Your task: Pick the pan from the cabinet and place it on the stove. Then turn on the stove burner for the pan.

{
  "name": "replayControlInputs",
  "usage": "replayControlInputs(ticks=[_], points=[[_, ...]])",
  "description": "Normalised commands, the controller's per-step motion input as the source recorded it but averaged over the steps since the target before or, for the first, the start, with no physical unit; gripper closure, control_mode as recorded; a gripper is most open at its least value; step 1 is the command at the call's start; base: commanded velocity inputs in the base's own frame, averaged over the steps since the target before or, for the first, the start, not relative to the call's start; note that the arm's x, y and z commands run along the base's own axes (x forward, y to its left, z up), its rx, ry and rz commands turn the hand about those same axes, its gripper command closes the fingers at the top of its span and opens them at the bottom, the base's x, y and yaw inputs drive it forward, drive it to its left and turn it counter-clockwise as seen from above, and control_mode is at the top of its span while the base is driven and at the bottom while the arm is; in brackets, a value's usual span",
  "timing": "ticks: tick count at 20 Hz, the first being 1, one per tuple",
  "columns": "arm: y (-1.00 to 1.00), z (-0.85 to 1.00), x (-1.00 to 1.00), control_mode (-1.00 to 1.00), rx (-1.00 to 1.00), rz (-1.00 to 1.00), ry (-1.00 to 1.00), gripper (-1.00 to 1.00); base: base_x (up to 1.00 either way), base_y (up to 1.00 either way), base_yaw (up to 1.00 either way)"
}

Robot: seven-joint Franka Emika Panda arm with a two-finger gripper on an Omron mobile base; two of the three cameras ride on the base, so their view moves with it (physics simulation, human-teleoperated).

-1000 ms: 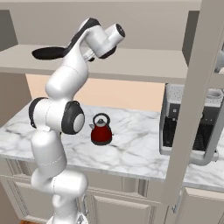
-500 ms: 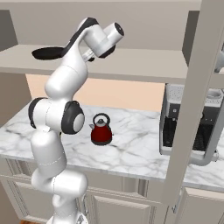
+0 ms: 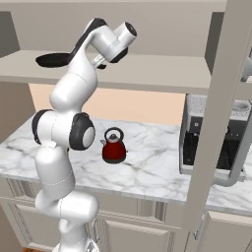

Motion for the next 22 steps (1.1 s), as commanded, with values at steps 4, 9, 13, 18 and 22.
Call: replayControlInputs(ticks=[4,9,13,18,22], points=[[0.11,-0.3,0.0,-1.0,-0.07,0.0,0.04,-1.0,0.0,0.0,0.0],[0.11,-0.37,0.0,-1.0,-0.07,0.0,0.04,-1.0,0.0,0.0,0.0],[0.19,-0.36,0.0,-1.0,-0.06,0.0,0.03,1.0,0.0,0.0,0.0],[0.03,-0.21,0.0,-1.0,-0.03,0.01,0.02,1.0,0.0,0.0,0.0],[0.0,-0.08,0.0,-1.0,0.0,0.0,-0.03,1.0,0.0,0.0,0.0]])
